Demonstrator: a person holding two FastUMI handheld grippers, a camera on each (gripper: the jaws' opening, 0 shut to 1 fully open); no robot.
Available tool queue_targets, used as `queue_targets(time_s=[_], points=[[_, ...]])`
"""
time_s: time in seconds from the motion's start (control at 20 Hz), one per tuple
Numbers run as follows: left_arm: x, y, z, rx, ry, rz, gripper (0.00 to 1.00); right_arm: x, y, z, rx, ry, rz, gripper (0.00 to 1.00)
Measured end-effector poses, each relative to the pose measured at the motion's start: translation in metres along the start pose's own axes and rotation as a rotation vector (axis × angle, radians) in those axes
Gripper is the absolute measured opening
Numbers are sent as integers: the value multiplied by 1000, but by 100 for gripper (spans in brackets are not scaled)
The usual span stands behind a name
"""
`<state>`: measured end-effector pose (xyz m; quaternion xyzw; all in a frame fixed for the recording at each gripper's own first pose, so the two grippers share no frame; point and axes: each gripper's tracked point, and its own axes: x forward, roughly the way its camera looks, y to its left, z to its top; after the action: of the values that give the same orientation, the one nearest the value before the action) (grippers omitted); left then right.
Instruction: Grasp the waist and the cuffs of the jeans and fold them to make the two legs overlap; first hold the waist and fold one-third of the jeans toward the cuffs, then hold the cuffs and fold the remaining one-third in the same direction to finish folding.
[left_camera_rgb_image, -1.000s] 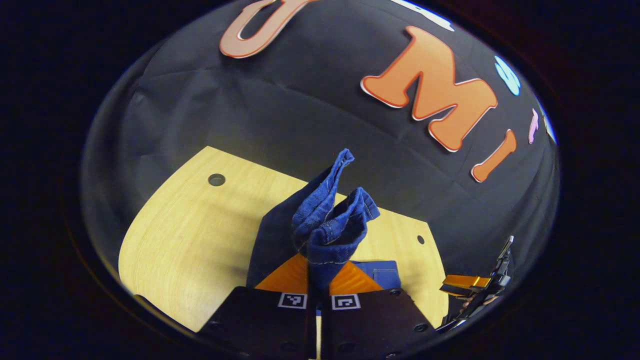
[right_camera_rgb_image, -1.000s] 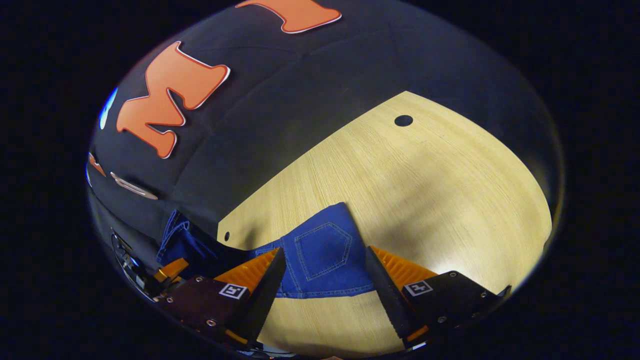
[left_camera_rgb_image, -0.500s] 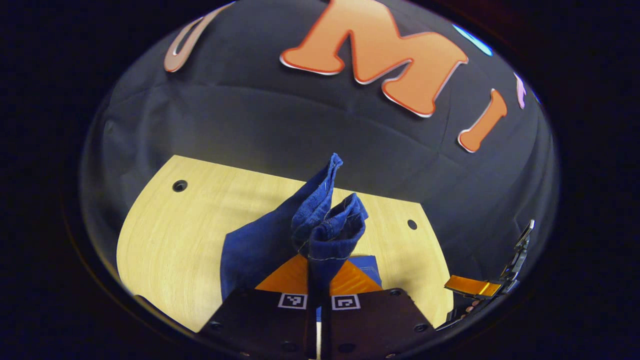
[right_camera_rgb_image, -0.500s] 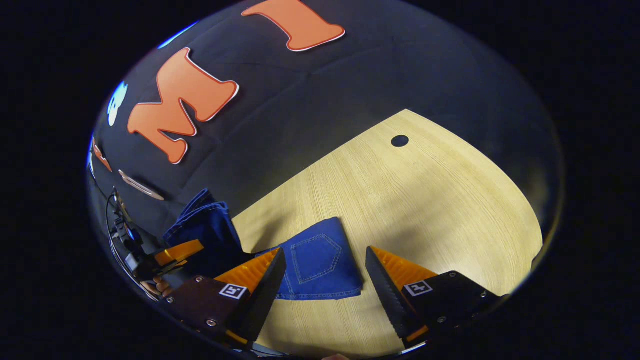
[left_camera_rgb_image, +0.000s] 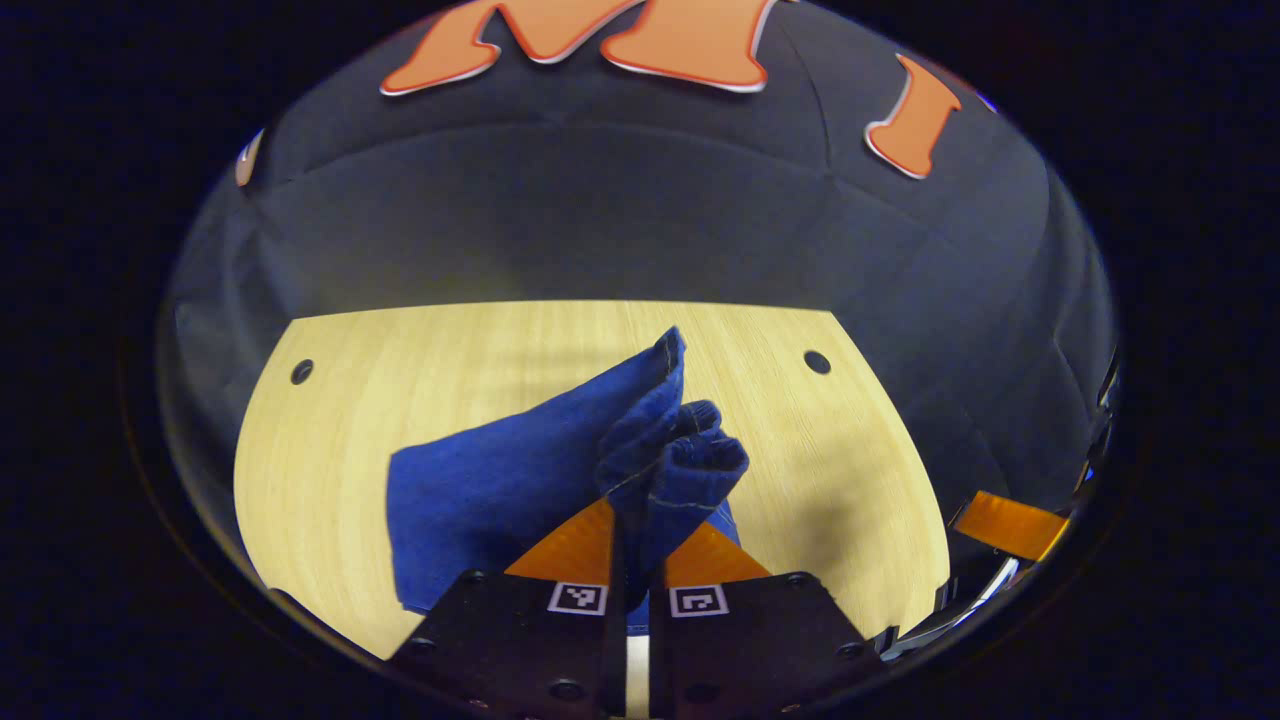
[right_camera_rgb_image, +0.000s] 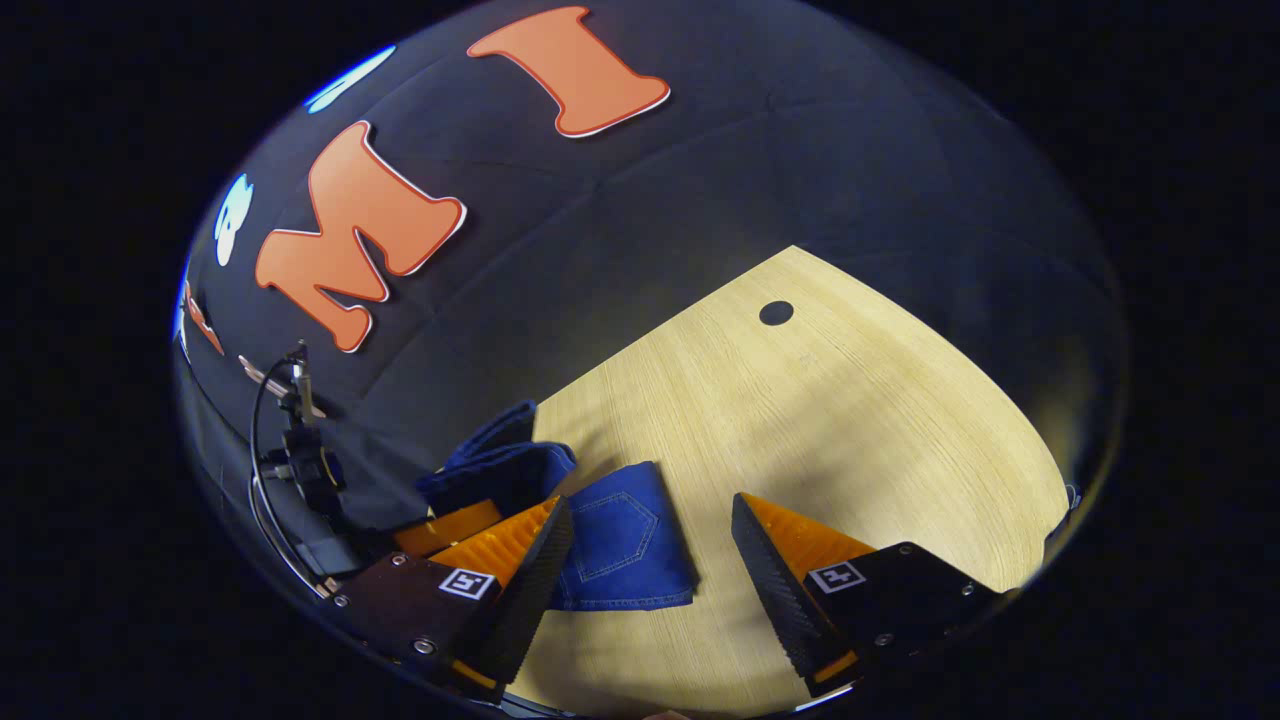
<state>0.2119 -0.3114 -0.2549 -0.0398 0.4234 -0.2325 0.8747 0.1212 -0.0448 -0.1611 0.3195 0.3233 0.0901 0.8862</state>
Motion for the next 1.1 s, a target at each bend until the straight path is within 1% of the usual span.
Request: queue_targets(time_s=[0.05, 0.1, 0.2, 0.35, 0.4, 0.55, 0.6, 0.7, 0.8, 1.0, 1.05, 1.1], points=[[3, -15, -10, 13, 24, -27, 13, 1, -3, 1, -4, -4, -9, 98], [10, -28, -17, 32, 40, -48, 19, 1, -3, 2, -11, -6, -10, 98], [6, -46, -25, 82, 48, -81, 39, -2, -5, 5, -22, -12, -16, 98], [-14, -61, -21, 123, 3, -132, 81, -3, -1, 13, -58, -44, -29, 98], [-25, -61, -15, 135, -27, -135, 89, -5, 4, 17, -81, -70, -30, 99], [-61, -52, 10, 153, -162, -135, 89, -18, 22, 37, -165, -185, -22, 99], [-74, -43, 19, 161, -216, -123, 93, -21, 29, 44, -200, -225, -21, 98], [-104, -28, 36, 173, -331, -88, 94, -32, 42, 56, -273, -309, -12, 98], [-134, -16, 52, 173, -460, -57, 96, -46, 67, 64, -343, -388, 23, 98], [-209, 4, 75, 191, -688, 40, 96, -72, 118, 65, -446, -519, 100, 98], [-225, 6, 76, 194, -734, 68, 95, -77, 126, 66, -466, -539, 112, 98], [-243, 10, 76, 191, -770, 93, 96, -80, 134, 62, -486, -558, 118, 97]])
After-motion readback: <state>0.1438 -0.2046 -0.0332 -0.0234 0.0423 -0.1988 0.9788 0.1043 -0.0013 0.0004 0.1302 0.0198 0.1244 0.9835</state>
